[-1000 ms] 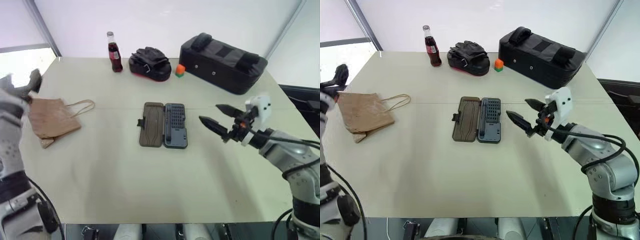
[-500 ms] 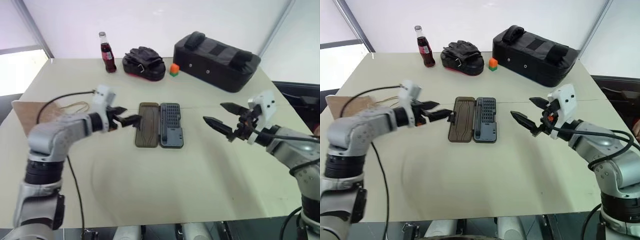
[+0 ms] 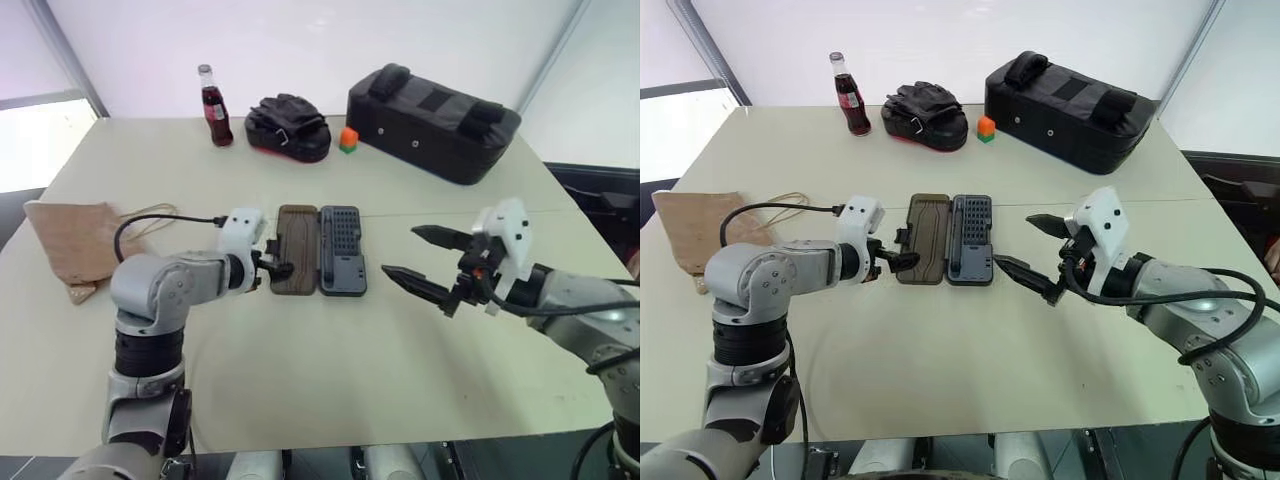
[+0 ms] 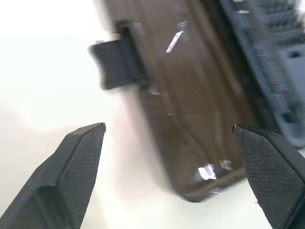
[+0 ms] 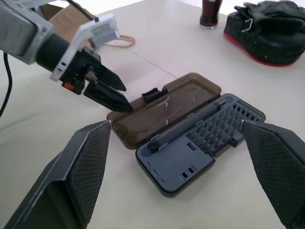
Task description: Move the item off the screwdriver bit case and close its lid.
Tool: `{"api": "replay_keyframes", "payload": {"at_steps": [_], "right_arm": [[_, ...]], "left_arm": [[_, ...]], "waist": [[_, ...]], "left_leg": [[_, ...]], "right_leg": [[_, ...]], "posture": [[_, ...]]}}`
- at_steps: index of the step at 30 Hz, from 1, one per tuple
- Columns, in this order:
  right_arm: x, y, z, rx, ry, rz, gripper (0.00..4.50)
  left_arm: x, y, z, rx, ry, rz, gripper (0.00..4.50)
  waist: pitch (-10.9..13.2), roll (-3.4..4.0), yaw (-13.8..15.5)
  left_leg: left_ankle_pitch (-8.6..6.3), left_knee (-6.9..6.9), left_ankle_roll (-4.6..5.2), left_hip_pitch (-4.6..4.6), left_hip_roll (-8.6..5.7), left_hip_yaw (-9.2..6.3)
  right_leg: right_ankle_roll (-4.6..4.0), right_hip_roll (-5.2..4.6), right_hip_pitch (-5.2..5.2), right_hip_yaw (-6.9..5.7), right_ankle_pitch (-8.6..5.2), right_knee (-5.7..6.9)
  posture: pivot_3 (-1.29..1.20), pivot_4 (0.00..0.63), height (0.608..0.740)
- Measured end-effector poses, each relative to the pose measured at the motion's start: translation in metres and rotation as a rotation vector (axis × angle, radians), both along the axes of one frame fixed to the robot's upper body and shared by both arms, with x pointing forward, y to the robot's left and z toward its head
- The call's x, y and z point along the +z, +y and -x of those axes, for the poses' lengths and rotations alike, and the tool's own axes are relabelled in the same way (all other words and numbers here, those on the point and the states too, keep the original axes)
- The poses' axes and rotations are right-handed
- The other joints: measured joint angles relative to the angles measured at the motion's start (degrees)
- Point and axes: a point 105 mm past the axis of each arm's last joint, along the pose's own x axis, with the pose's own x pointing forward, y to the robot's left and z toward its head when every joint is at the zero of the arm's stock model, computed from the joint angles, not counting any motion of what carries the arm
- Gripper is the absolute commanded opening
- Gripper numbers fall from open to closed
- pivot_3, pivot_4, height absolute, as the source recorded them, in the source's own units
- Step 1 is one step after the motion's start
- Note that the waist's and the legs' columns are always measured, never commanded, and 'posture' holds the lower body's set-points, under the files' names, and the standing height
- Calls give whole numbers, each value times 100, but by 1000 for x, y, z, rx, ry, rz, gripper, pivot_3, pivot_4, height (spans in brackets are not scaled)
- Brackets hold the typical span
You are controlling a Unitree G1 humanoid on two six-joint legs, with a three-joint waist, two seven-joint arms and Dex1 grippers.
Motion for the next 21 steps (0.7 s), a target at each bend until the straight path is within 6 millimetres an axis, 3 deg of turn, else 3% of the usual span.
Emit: {"api": "replay_keyframes", "payload": {"at_steps": [3,10,16,21], "right_arm": [[0,0,0,-3,4,4,4500],[-14,5,20,81,89,67,4500],[-16,4,21,63,97,63,4500],[-26,3,35,92,132,154,4500]], "left_arm": [[-12,0,0,9,26,-23,4465],[-16,-13,-9,-32,-19,-46,4465],[-20,-18,-20,-63,-45,-82,4465],[-21,-22,-27,-71,-54,-96,4465]], "waist": [[0,0,2],[-3,4,121],[-12,19,137],[-21,33,137]], "left_leg": [[0,0,0,-2,-1,0],[0,0,0,5,-5,2],[1,4,-1,11,-5,1],[1,4,-1,11,-6,0]], "right_leg": [[0,-2,0,0,0,-2],[-8,-7,10,1,-5,-8],[-21,-6,28,0,-12,-25],[-20,-6,33,0,-11,-29]], "posture": [[0,150,740],[0,150,740],[0,150,740],[0,150,740]]}}
